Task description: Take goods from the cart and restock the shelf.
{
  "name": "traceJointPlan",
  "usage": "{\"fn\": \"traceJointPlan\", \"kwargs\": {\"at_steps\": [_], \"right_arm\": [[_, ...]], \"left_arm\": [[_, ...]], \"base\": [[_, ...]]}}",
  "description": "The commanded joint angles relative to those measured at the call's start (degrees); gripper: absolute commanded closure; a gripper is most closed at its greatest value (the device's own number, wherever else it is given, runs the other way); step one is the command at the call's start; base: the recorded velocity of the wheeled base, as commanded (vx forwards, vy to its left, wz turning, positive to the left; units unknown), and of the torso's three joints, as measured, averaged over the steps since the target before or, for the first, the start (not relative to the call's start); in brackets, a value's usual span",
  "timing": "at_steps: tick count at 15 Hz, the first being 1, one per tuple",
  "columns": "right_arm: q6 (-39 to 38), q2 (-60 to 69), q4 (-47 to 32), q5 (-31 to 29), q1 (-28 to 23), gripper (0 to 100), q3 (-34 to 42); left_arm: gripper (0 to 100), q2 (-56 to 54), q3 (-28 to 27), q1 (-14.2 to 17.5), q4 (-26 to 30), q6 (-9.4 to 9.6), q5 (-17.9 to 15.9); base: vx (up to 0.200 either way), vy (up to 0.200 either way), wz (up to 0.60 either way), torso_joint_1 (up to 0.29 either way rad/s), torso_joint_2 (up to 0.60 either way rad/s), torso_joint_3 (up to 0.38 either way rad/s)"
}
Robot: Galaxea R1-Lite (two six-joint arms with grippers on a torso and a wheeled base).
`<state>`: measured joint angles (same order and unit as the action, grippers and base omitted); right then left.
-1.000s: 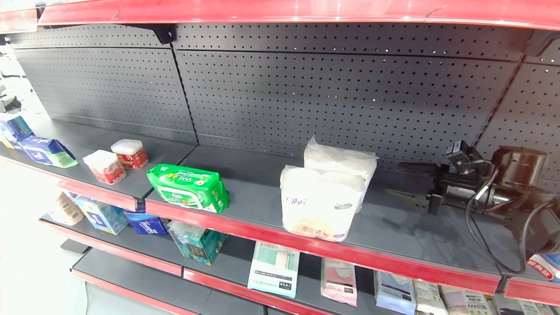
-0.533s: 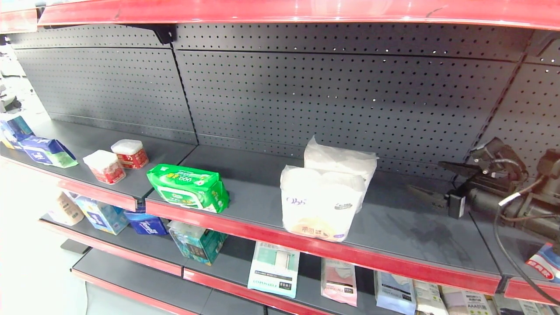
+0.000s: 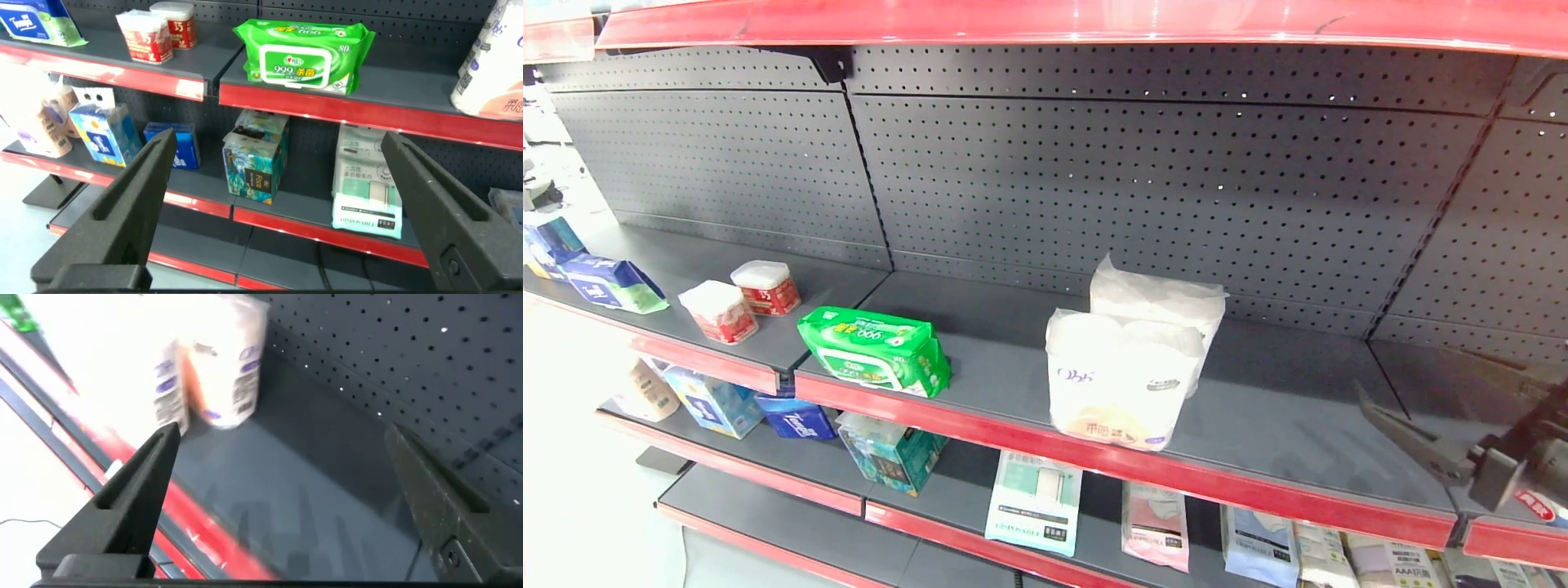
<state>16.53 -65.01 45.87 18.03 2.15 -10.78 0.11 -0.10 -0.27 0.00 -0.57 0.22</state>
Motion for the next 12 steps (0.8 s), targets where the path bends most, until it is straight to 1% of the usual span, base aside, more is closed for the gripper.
{"fn": "traceJointPlan", "kwargs": {"at_steps": [1,2,4,6,7,9,10,11,12], "right_arm": [[0.0,6.5,-0.3,0.0,0.3,0,2.4],[-0.4,17.1,-1.0,0.5,0.0,0,8.1],[-1.8,26.1,-2.0,-0.2,0.1,0,10.8],[-2.4,34.5,-11.1,-3.0,-1.1,0,10.6],[-2.5,40.2,-18.2,-4.2,-1.1,0,10.5],[-4.2,49.8,-29.3,-4.5,-1.1,0,10.7],[-4.9,53.0,-32.6,-4.6,-1.3,0,10.7],[-6.2,63.3,-43.0,-5.8,-2.1,0,10.6],[-7.6,65.0,-47.3,-6.2,-2.1,0,9.2]], "left_arm": [[0,0.0,0.0,0.0,0.0,-0.04,0.0],[0,0.0,0.0,0.0,0.0,-0.04,0.0],[0,0.0,0.0,0.0,0.0,0.05,0.0],[0,0.0,0.0,0.0,0.0,-0.04,0.0],[0,0.0,0.0,0.0,0.0,-0.04,0.0],[0,0.0,0.0,0.0,0.0,-0.04,0.0],[0,0.0,0.0,0.0,0.0,-0.04,0.0],[0,0.0,0.0,0.0,0.0,-0.04,0.0],[0,0.0,0.0,0.0,0.0,-0.04,0.0]], "base": [[0.000,0.000,0.00,0.000,0.00,0.000],[0.000,0.000,0.00,0.000,0.00,0.000],[0.000,0.000,0.00,0.000,0.00,0.000],[0.000,0.000,0.00,0.000,0.00,0.000],[0.000,0.000,0.00,0.000,0.00,0.000],[0.000,0.000,0.00,0.000,0.00,0.000],[0.000,0.000,0.00,0.000,0.00,0.000],[0.000,0.000,0.00,0.000,0.00,0.000],[0.000,0.000,0.00,0.000,0.00,0.000]]}}
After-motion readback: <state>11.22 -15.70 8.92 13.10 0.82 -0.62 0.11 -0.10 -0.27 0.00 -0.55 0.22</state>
